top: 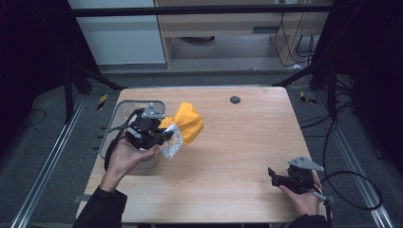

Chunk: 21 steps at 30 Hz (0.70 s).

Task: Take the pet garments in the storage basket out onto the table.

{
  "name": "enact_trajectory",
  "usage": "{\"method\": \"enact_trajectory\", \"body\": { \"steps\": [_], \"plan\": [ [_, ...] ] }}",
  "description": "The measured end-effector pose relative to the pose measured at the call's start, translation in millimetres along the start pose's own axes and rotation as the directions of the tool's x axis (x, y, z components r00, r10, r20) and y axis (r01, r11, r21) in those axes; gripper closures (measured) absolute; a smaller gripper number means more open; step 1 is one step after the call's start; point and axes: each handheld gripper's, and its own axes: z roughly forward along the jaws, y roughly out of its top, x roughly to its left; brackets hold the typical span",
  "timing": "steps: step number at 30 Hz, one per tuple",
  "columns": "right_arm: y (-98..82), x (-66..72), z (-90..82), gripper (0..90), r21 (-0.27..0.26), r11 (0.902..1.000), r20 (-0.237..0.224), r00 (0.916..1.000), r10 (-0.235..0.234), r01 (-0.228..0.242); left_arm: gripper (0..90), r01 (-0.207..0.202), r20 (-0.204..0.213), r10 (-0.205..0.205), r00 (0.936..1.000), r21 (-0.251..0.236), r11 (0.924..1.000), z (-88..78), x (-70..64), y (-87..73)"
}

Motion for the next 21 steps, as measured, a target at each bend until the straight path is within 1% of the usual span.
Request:
{"method": "enact_trajectory", "body": {
  "steps": [4, 6, 10, 15, 17, 21],
  "plan": [
    [0.0, -0.7, -0.7, 10.2, 0.003, 0.9999, 0.002, 0.9999, 0.010, -0.010, 81.8, -0.014, 0.013, 0.014, 0.9998, 0.008, 0.9999, 7.5, -6.8, 2.7],
    [-0.3, -1.6, -0.4, 10.2, 0.002, 1.0000, 0.006, 1.0000, 0.007, -0.007, 81.8, -0.020, 0.019, 0.020, 0.9996, 0.003, 0.9998, 12.0, -9.9, 3.2],
    [-0.4, -2.3, -0.6, 10.3, 0.000, 1.0000, 0.007, 0.9999, 0.008, -0.008, 81.9, -0.032, 0.026, 0.031, 0.9992, 0.016, 0.9994, 24.3, -16.0, 4.6],
    [-0.4, -3.0, -1.1, 10.3, 0.002, 0.9999, 0.008, 0.9998, 0.017, -0.017, 81.9, -0.037, 0.049, 0.036, 0.9982, 0.026, 0.9990, 38.0, -21.3, 5.8],
    [-0.6, -3.7, -1.0, 10.3, 0.000, 0.9999, 0.011, 0.9999, 0.012, -0.012, 81.9, -0.048, 0.054, 0.046, 0.9975, 0.038, 0.9981, 43.2, -24.0, 6.3],
    [-0.7, -3.9, -1.0, 10.3, -0.001, 0.9999, 0.012, 0.9999, 0.012, -0.012, 81.9, -0.053, 0.070, 0.050, 0.9963, 0.043, 0.9977, 52.5, -29.0, 6.4]
  ]
}}
